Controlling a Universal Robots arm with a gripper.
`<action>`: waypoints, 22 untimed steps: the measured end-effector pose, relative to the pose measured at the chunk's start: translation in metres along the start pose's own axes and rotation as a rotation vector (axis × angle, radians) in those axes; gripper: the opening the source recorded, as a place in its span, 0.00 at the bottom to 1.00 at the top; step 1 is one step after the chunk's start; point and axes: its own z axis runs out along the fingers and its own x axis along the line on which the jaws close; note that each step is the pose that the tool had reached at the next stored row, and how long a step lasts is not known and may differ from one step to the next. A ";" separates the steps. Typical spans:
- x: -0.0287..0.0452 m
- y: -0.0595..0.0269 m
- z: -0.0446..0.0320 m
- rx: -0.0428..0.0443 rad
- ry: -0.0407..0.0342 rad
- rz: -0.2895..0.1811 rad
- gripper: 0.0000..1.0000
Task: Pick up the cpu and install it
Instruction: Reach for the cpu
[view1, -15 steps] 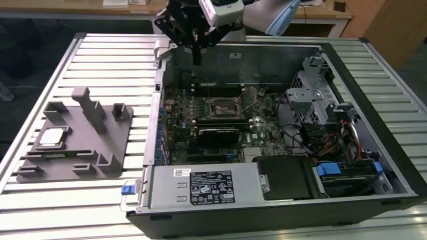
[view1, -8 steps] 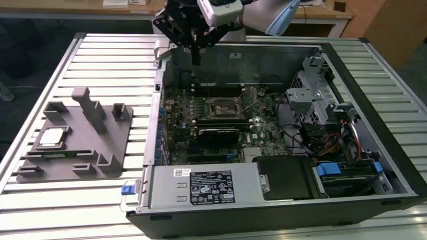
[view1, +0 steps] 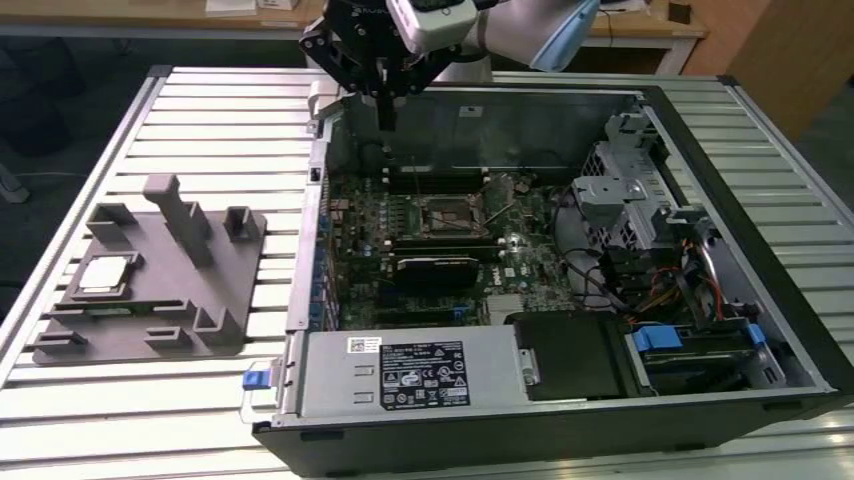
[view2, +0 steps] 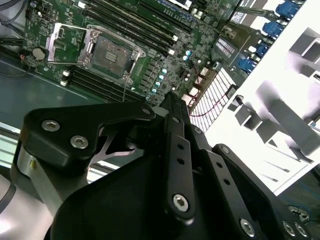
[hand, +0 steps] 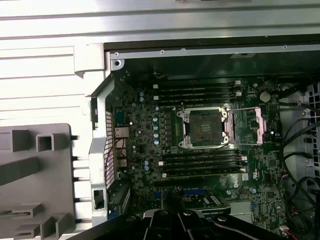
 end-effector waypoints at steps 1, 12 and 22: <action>0.0009 -0.0001 0.0000 0.0000 0.0000 0.000 0.11; 0.0105 -0.0008 -0.0003 0.0000 0.0000 0.000 0.11; 0.0227 -0.0017 -0.0006 0.0000 0.0000 0.000 0.11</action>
